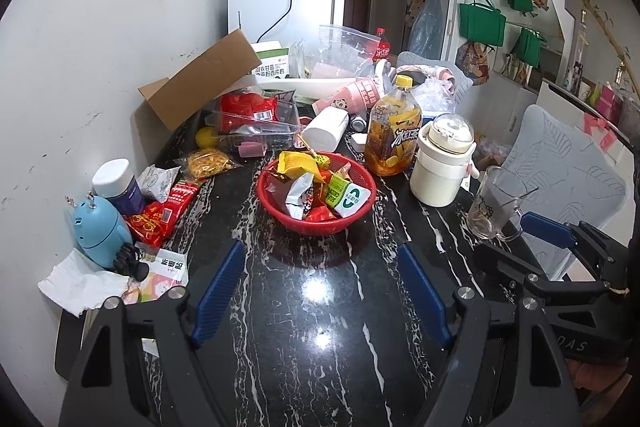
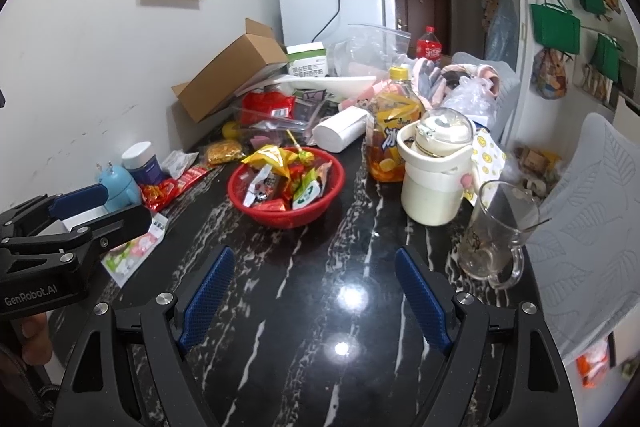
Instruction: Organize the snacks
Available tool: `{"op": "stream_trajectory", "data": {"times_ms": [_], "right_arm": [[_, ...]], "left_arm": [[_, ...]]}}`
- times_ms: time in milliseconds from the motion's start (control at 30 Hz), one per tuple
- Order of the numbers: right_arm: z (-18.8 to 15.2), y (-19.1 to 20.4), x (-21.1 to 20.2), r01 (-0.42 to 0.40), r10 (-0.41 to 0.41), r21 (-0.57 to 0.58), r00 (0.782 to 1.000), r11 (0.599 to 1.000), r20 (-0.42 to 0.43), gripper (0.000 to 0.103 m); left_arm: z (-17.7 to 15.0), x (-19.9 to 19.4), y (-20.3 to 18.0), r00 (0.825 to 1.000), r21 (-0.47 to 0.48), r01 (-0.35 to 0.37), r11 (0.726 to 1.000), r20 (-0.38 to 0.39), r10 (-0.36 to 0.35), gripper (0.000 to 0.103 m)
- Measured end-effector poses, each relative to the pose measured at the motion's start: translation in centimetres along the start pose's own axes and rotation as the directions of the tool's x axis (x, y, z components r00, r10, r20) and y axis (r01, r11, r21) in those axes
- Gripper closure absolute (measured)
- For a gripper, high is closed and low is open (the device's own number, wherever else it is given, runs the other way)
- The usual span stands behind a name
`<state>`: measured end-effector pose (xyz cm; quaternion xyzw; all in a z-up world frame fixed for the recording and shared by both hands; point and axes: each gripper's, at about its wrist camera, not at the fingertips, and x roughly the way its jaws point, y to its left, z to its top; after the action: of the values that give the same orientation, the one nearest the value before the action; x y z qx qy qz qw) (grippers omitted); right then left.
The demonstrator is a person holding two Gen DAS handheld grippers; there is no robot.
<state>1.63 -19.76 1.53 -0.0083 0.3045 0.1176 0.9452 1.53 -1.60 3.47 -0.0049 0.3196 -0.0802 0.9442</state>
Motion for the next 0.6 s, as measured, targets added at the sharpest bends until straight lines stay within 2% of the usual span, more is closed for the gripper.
{"op": "stream_trajectory", "data": {"times_ms": [600], "right_arm": [[0.18,-0.51,0.06,0.015,-0.015,0.000,1.000,1.000,-0.003,0.020]], "left_arm": [[0.20,0.13,-0.44,1.000,0.013,0.014,1.000,0.000,-0.014,0.025]]}}
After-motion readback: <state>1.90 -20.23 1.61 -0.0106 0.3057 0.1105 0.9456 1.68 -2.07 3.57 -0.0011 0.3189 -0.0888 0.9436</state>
